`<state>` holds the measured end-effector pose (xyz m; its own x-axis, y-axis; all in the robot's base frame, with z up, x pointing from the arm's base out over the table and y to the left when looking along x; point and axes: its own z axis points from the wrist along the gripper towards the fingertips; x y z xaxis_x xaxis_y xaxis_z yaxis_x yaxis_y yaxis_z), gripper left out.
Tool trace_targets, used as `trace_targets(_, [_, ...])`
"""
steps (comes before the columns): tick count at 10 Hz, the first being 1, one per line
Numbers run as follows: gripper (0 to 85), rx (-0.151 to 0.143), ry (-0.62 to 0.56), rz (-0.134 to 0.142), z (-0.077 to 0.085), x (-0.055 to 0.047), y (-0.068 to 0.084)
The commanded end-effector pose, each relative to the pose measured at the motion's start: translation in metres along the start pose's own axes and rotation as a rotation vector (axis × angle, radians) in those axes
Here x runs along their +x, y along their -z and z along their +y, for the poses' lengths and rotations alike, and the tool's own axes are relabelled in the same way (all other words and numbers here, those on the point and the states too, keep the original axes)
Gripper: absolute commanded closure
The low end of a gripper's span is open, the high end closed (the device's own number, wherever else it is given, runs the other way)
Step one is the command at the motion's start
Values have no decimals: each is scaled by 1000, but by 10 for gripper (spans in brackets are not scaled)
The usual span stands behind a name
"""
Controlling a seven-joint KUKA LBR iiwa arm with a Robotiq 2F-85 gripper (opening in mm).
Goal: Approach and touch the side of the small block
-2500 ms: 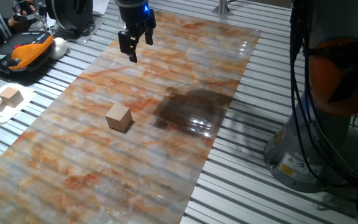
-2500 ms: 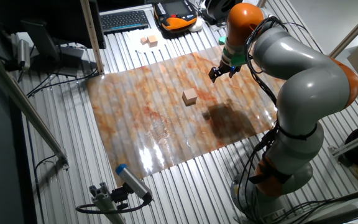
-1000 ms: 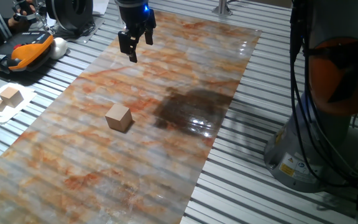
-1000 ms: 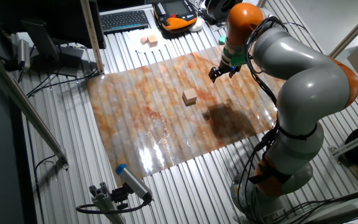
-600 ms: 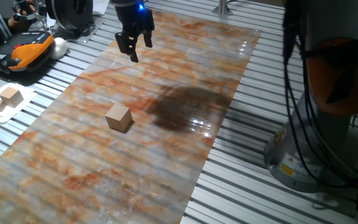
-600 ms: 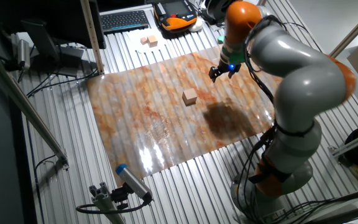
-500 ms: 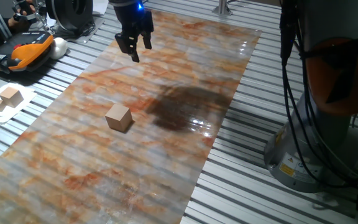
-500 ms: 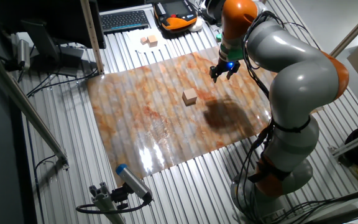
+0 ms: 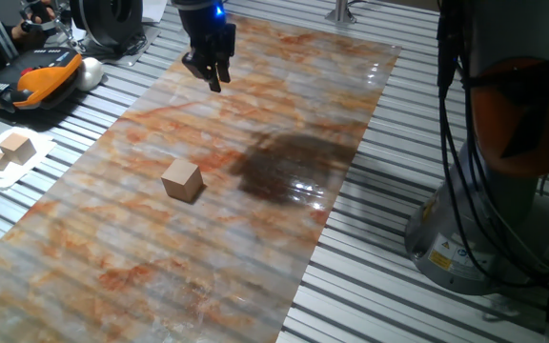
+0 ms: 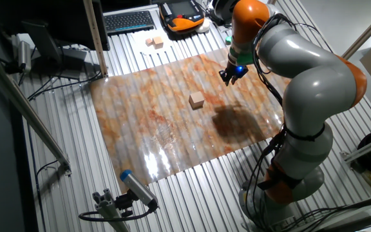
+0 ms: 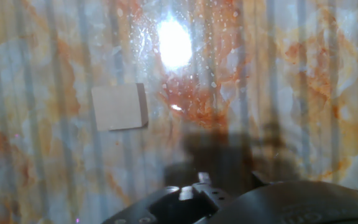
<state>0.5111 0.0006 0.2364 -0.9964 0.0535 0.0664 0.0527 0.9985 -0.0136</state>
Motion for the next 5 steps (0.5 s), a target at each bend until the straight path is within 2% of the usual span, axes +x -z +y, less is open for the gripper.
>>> trace_targets(1, [850,0,1,0,0,0,0])
trace_targets(5, [850,0,-4,-5,0,0,0])
